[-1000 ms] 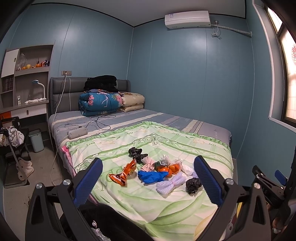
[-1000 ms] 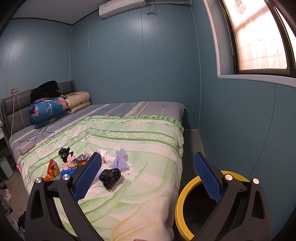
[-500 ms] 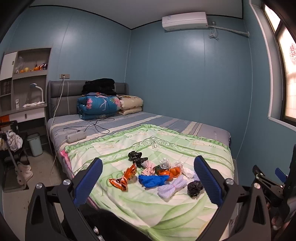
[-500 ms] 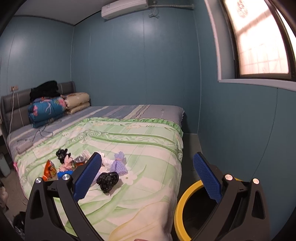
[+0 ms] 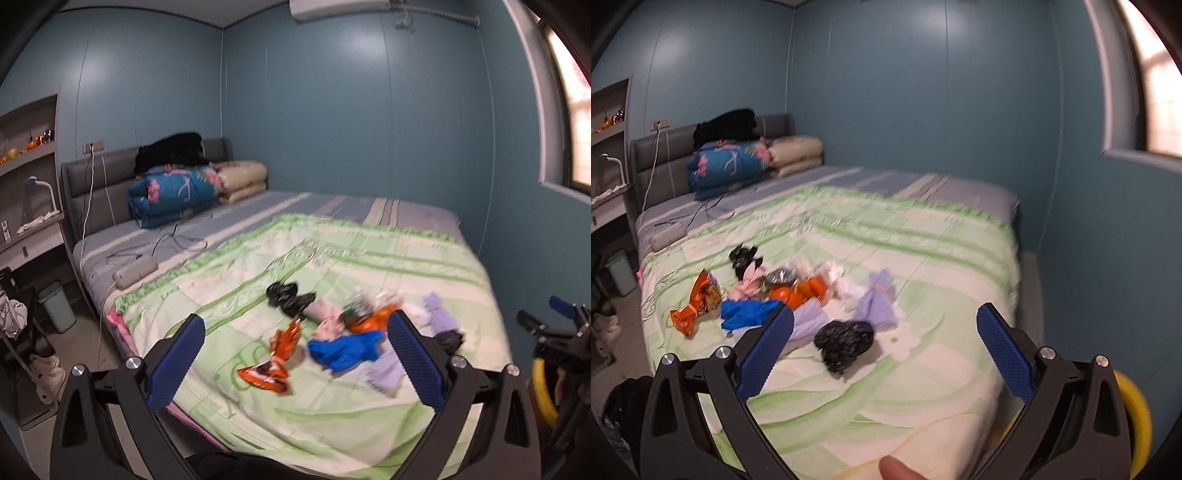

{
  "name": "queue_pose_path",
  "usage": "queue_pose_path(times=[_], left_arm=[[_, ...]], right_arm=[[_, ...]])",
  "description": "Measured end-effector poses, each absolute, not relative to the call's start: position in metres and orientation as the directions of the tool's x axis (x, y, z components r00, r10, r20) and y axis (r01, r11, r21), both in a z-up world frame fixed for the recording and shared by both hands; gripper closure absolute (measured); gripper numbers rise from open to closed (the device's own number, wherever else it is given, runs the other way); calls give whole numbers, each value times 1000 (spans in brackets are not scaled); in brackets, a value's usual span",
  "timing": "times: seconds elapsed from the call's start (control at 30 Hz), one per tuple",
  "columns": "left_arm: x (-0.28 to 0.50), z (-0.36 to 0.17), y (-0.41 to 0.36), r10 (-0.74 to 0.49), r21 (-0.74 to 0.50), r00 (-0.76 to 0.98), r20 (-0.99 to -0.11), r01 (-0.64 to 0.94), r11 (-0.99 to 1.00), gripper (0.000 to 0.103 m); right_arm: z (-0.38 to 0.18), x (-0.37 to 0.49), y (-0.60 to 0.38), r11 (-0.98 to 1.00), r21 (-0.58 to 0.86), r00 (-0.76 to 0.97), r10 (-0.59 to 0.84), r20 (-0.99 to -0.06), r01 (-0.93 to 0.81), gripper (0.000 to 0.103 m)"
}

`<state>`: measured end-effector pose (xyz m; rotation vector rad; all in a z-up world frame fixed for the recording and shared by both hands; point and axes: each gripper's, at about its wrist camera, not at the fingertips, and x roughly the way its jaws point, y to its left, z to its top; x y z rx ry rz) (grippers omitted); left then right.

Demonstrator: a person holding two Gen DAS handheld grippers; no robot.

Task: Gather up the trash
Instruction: 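Grasp the orange chip wrapper with left tool while right tool grasps black plastic bag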

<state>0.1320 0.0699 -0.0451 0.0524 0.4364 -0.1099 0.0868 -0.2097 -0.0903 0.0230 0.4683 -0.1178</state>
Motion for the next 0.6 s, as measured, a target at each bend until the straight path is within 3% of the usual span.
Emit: queue_pose_path(times=[0.33, 0.6], left_arm=[[214, -121, 92, -163, 19, 786, -596, 216, 976, 8], [271, -162, 84, -165, 23, 723, -671, 242, 970, 8]], right_arm=[[-147, 149, -204, 994, 24, 779, -68, -624, 106, 8], [-175, 175, -202, 993, 30, 727, -61, -684, 112, 8]])
